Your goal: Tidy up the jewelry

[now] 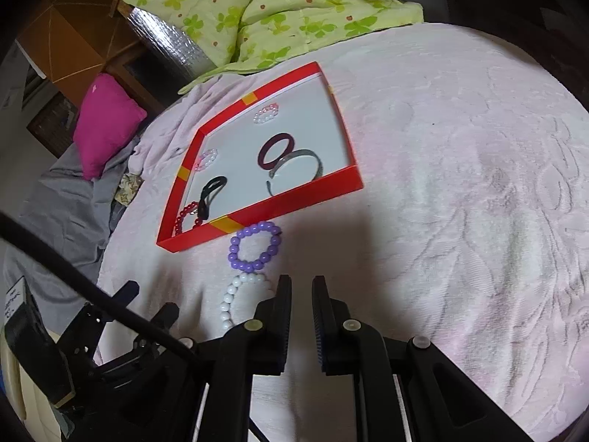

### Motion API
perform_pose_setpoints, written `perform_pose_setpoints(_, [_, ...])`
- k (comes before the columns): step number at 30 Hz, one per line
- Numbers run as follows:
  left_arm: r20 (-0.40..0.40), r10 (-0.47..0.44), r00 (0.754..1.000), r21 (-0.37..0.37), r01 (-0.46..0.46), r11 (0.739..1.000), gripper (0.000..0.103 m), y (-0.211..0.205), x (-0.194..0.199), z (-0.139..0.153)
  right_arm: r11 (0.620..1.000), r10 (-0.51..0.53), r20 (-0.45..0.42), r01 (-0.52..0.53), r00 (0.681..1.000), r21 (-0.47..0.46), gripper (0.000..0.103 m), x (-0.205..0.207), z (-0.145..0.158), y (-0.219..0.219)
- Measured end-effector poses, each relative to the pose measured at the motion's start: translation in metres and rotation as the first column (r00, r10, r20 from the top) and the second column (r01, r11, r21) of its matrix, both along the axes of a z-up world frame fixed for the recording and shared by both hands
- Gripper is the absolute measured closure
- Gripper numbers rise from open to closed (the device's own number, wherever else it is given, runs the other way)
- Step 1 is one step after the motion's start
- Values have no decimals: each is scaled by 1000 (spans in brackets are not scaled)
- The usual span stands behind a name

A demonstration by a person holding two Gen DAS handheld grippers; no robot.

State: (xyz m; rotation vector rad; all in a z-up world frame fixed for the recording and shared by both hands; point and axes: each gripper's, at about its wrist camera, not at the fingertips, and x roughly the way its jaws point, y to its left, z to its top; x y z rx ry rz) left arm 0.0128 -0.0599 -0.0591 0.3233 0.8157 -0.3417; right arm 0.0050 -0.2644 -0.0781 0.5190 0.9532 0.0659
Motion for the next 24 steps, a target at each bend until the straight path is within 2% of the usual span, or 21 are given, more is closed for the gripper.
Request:
perform_pose_setpoints(5, [-160, -52, 986, -164, 25, 986, 36, -1, 8, -10, 1000, -6, -19, 6, 1000, 6, 89, -1, -5, -9])
perform_pose_setpoints(8, [-224, -66, 972, -219, 16, 976, 36, -5, 12, -18, 1000, -11, -21, 11, 1000, 13, 89, -1, -5, -11])
perform_pose_setpoints(12, [-265, -50, 963, -214, -8, 977, 36, -10, 15, -30, 1000, 1, -19, -1, 1000, 12, 89, 0, -4, -7])
perform_pose_setpoints(21, [-235, -31, 971, -202, -18, 979, 37, -3, 19, -32, 1000, 27, -29, -27, 999, 7, 89, 10, -9, 12])
perform_pose_setpoints(22, [-231, -30, 973, -198, -17, 980, 40, -1, 18, -31, 1000, 31, -31, -31, 999, 7, 89, 12, -9, 14])
perform_pose_setpoints(24, [-224, -26, 974, -191, -17, 981, 62, 3, 19, -31, 999, 37, -30, -37, 999, 6, 89, 16, -10, 19])
